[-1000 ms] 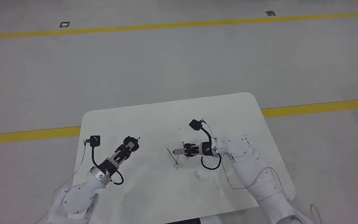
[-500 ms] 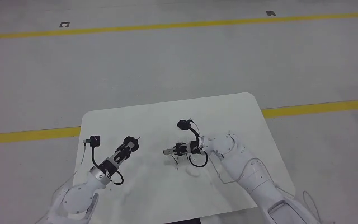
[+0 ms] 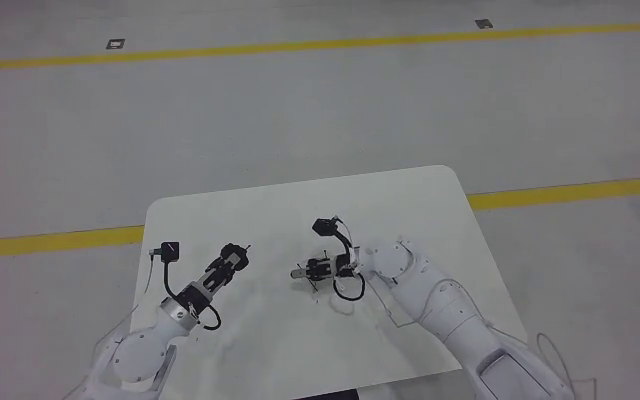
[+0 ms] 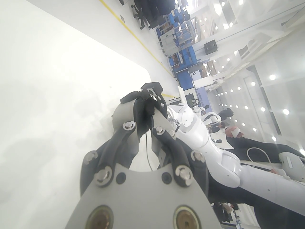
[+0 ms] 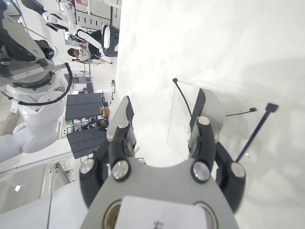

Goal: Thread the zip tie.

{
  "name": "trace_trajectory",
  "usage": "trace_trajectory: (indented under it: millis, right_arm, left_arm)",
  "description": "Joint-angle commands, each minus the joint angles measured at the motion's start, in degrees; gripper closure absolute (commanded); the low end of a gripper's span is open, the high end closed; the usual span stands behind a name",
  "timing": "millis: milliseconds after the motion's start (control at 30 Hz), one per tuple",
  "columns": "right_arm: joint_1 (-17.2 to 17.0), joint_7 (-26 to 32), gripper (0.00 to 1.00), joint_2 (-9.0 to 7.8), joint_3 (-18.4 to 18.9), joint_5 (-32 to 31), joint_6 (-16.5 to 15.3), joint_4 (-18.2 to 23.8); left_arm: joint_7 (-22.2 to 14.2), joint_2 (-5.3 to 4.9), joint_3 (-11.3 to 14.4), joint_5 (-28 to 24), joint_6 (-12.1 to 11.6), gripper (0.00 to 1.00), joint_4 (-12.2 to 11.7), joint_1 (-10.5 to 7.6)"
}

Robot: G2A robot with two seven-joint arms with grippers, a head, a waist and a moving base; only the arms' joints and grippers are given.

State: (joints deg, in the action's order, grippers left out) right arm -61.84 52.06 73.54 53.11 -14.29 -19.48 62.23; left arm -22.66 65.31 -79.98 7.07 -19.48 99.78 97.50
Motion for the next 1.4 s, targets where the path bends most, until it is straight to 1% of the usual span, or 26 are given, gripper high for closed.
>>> trace_trajectory:
  millis: [0,33,100,167,567,800,933,1200,1367]
  right_arm:
    - [0.1,-0.44,0.51,-0.16,-0.53,-0.11,0.0,-0.12]
    - [0.2,-0.65,0.53,-0.23,-0.83,-0.29,0.0,-0.25]
    - [0.46,-1.11,0.53,-0.38,-1.48,-0.28,0.0,-0.5]
    - [0.73,-1.48,0.55,-0.53,-2.05,-0.19,0.0,-0.8]
    - [1.22,-3.57,0.58,-1.4,-4.49,1.25,0.0,-1.48]
    - [1.46,-4.69,0.55,-1.95,-5.46,2.0,0.0,-1.39]
    - [1.17,-5.48,0.56,-2.55,-5.37,1.92,0.0,-0.75]
    - [0.05,-7.0,0.57,-4.21,-4.46,1.32,0.0,2.33]
    - [-0.49,-6.56,0.59,-5.21,-3.77,1.55,0.0,3.94]
  left_arm:
    - [0.0,0.0,0.0,0.0,0.0,1.0,0.0,0.0]
    - [0.0,0.0,0.0,0.0,0.0,1.0,0.0,0.0]
    - [0.0,0.0,0.0,0.0,0.0,1.0,0.0,0.0]
    - [0.0,0.0,0.0,0.0,0.0,1.0,0.0,0.0]
    - [0.0,0.0,0.0,0.0,0.0,1.0,0.0,0.0]
    - [0.0,0.0,0.0,0.0,0.0,1.0,0.0,0.0]
    - [0.0,0.0,0.0,0.0,0.0,1.0,0.0,0.0]
    - [0.0,0.0,0.0,0.0,0.0,1.0,0.0,0.0]
    - [0.0,0.0,0.0,0.0,0.0,1.0,0.0,0.0]
